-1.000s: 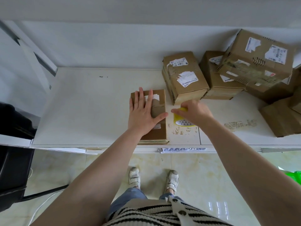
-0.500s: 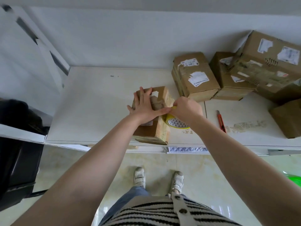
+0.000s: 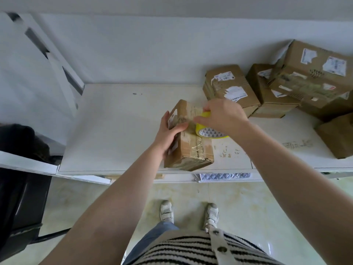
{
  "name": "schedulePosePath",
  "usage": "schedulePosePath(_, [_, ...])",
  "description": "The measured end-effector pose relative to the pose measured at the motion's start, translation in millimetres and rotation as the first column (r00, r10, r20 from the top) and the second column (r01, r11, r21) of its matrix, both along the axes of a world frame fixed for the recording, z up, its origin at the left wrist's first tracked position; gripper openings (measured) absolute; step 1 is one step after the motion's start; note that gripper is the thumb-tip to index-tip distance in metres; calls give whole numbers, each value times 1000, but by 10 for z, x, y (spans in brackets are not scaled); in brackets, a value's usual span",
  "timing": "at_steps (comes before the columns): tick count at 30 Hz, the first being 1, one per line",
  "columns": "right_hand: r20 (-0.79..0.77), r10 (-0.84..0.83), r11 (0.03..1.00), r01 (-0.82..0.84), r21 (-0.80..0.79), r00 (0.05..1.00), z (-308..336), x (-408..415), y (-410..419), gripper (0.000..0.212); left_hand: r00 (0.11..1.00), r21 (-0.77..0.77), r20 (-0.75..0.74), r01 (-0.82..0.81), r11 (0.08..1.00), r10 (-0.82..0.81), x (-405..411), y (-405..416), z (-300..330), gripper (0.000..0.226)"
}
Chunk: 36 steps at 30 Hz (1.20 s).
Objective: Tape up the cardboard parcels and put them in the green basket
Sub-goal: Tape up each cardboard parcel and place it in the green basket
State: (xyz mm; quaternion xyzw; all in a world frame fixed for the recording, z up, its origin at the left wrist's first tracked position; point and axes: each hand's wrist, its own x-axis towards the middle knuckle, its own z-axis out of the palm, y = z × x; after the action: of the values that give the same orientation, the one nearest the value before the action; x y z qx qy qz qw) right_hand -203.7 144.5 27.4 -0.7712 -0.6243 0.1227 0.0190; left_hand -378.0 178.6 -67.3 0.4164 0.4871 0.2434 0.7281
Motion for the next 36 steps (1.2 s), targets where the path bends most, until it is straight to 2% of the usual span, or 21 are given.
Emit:
schedulePosePath(3, [53, -17, 999, 18, -35, 998, 0, -129, 15, 56, 999, 52, -43, 31, 998, -28, -41, -9, -32, 69])
schedulePosePath(6, [78, -9, 1000, 11, -27, 997, -3, -303, 61, 58, 999, -34, 0, 36, 999, -36, -137, -8, 21, 42])
schedulePosePath(9, [84, 24, 999, -22, -26, 996, -8, -474, 135, 50, 1000, -181, 5, 26, 983, -25, -166, -94, 52, 50])
schedulePosePath(13, [30, 105, 992, -103, -71, 994, 10, -601, 219, 36, 985, -20, -165, -57, 998, 53, -227, -116, -2, 49])
schedulePosePath(16, [-60, 111, 990, -116, -83, 992, 48, -609, 259, 45, 980, 31, -191, -58, 998, 62, -307, -94, -38, 42])
schedulePosePath(19, [-9, 68, 991, -68, -112, 998, 85, -425, 200, 53, 978, 71, -194, -59, 996, 72, -325, -88, -73, 44])
schedulePosePath(23, [-60, -26, 990, 17, -139, 998, 34, -213, 99, 57, 977, 106, -207, -28, 994, 50, -252, -85, -70, 50])
schedulePosePath(28, [57, -72, 972, 83, -218, 996, -80, 27, 71, 71, 973, 110, -218, -49, 993, 72, -281, -71, -79, 40])
schedulePosePath(32, [-72, -172, 950, 146, -277, 983, -370, 178, 0, 66, 971, 89, -231, -46, 995, 65, -258, -71, -76, 39])
schedulePosePath(36, [-290, -265, 940, 180, -288, 920, -639, 215, -50, 66, 972, 34, -233, -22, 999, 29, -285, -60, -61, 41])
